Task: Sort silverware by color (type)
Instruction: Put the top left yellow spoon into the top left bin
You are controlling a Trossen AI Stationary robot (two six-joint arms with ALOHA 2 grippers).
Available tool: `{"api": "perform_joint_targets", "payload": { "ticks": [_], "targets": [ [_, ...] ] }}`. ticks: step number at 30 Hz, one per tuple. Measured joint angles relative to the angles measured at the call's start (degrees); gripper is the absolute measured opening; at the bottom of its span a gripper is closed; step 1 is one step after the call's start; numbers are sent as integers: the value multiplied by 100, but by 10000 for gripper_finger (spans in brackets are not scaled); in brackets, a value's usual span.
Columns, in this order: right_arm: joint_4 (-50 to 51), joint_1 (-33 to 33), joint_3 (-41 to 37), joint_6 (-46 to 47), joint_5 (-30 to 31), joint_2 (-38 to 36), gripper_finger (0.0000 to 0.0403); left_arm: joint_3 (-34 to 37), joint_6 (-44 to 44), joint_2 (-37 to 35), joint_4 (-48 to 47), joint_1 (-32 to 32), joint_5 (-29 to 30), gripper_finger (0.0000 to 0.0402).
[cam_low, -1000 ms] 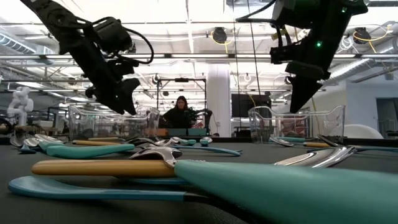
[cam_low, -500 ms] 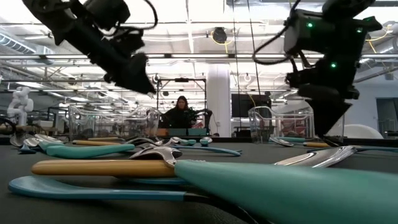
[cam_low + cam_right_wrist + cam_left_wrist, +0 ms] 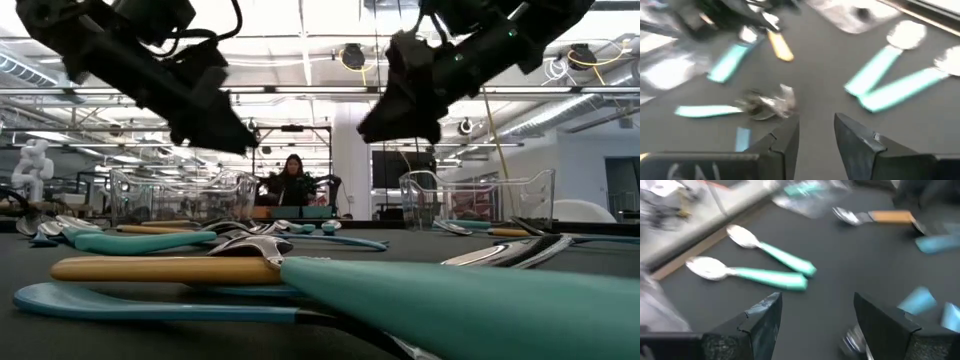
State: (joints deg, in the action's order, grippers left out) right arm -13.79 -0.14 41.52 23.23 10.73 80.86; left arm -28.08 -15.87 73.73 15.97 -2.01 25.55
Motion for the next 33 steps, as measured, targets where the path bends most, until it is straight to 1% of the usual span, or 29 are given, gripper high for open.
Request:
{"api": "perform_joint_targets", "payload": {
  "ticks": [3,9,14,18,22,24,27,28,30,33],
  "targets": [
    [-508,28,19,-158,-176,418,118,2,-120,0,-222,-245,59,249],
    [-385,106,531,242,-162,1503,118,0,-228,-2,-109,-460,492,249],
    [-445,135,899,454,-176,1855,118,0,-322,-22,-202,-456,598,249],
    [-428,144,1069,507,-193,1825,118,-158,-327,-315,-241,-449,89,249],
    [-443,185,1158,546,-155,1412,119,-535,-96,-886,-169,-453,-594,249],
    [-363,250,1163,438,35,1170,118,-601,117,-1090,-130,-456,-765,249],
    [-74,383,1163,303,295,953,118,-508,126,-1160,-203,-489,-766,249],
    [-18,415,1161,301,300,932,118,-451,124,-1141,-367,-492,-760,249],
    [21,475,1161,303,299,930,118,-396,3,-1039,-980,-477,-748,249],
    [57,531,1156,262,299,996,118,-383,-851,-924,-1976,-227,-720,249]
  ]
}}
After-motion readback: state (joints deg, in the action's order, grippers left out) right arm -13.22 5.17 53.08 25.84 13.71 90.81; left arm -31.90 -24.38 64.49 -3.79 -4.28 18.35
